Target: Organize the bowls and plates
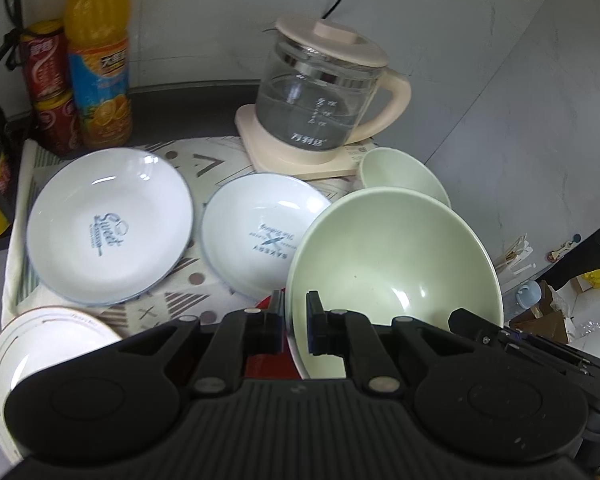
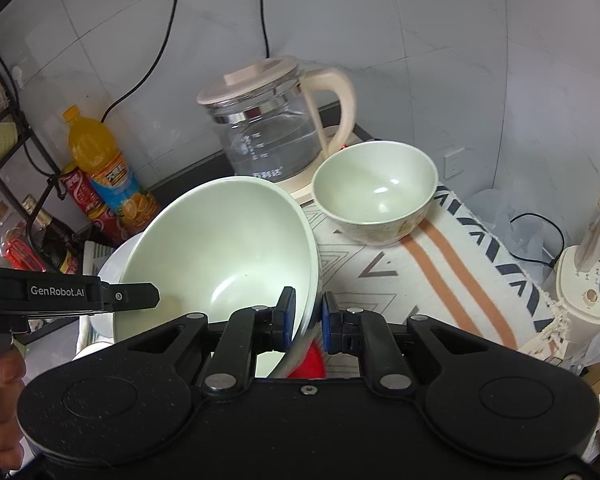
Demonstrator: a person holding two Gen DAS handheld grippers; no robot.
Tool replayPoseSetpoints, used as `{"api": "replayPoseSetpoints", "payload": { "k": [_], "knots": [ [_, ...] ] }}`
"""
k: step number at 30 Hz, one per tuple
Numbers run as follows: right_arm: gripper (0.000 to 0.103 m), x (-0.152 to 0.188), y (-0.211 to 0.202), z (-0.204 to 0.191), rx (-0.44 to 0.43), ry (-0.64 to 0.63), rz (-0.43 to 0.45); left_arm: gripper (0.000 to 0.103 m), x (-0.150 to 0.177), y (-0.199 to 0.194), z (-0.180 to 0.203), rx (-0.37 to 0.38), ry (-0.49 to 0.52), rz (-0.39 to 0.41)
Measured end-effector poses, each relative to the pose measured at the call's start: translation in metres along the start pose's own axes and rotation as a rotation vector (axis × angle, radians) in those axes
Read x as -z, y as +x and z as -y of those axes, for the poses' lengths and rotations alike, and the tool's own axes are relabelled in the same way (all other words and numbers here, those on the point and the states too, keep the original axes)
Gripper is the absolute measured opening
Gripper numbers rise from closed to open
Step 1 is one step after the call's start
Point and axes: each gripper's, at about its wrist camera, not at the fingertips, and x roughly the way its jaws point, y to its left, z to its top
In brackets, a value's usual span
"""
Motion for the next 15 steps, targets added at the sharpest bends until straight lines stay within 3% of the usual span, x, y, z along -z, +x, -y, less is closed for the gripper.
{"api": "replayPoseSetpoints", "payload": {
  "k": [15],
  "knots": [
    [0.014,0.026,0.006,-0.027,0.013,-0.022,-0.061,0.009,0.024,0.011,-0.024,-0.003,-0.023,-0.085]
  ]
}}
